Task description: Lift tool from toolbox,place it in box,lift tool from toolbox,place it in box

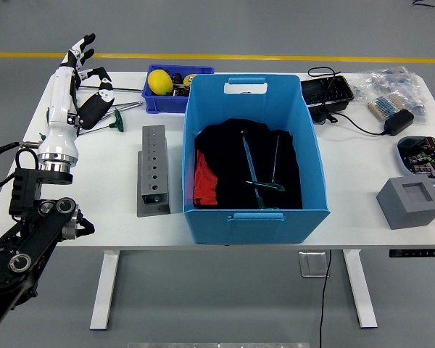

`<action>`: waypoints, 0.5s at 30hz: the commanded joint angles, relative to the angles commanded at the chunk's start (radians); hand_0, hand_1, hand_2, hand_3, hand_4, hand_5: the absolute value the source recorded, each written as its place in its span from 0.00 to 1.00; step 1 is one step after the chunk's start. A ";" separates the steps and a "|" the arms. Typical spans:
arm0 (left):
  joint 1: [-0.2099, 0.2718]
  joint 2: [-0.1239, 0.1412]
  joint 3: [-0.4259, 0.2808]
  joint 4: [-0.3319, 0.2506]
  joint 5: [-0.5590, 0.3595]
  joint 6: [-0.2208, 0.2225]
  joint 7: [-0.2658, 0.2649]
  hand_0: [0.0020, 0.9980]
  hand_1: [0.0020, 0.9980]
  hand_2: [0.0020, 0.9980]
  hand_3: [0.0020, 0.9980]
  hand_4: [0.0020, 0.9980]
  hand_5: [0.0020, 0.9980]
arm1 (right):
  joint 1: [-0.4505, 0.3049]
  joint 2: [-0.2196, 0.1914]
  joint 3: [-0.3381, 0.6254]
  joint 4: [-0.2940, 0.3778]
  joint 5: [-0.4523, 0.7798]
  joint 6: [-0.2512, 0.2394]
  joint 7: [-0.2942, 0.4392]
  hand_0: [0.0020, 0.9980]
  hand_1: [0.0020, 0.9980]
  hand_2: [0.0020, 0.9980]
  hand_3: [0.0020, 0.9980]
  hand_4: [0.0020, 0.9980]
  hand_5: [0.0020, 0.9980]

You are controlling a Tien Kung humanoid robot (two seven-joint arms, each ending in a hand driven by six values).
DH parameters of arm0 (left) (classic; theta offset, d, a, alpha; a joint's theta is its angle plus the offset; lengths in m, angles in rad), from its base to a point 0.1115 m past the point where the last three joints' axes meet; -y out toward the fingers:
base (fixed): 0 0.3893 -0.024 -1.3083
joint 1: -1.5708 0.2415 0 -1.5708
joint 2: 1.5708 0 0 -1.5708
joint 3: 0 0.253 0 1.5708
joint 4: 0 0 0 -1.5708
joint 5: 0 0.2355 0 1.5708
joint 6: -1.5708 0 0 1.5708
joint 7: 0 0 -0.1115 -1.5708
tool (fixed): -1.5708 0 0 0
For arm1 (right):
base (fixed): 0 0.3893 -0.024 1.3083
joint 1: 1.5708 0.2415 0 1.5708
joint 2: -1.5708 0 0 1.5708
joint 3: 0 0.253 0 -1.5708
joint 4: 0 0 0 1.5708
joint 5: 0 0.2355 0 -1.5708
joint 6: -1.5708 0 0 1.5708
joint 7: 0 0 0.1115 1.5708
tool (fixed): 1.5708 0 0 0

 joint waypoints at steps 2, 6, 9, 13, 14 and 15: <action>0.008 -0.003 -0.001 -0.001 -0.085 -0.046 0.000 0.67 0.86 0.94 0.81 0.36 0.01 | -0.001 0.000 0.003 0.000 -0.005 0.001 -0.001 0.60 0.66 0.76 0.64 0.79 0.75; 0.020 -0.001 0.001 0.009 -0.254 -0.110 0.004 0.67 0.86 0.94 0.81 0.36 0.01 | -0.002 0.000 0.004 0.000 -0.007 0.001 -0.001 0.60 0.66 0.76 0.64 0.79 0.75; 0.024 -0.001 0.006 0.018 -0.377 -0.147 0.006 0.70 0.86 0.93 0.77 0.44 0.12 | 0.000 0.000 0.004 0.000 -0.005 0.001 -0.001 0.60 0.66 0.76 0.64 0.79 0.76; 0.026 -0.003 0.009 0.033 -0.546 -0.194 0.037 0.70 0.86 0.93 0.77 0.44 0.12 | 0.001 0.001 0.005 0.000 -0.005 0.001 -0.002 0.60 0.66 0.76 0.64 0.79 0.76; 0.027 -0.003 0.010 0.036 -0.585 -0.202 0.041 0.77 0.85 0.91 0.73 0.58 0.25 | 0.002 0.001 0.009 0.000 -0.010 0.000 -0.003 0.60 0.66 0.76 0.64 0.78 0.76; 0.028 -0.004 0.010 0.039 -0.624 -0.208 0.044 0.77 0.85 0.91 0.73 0.58 0.25 | 0.002 0.002 0.015 0.000 -0.016 0.000 -0.004 0.60 0.66 0.76 0.64 0.78 0.76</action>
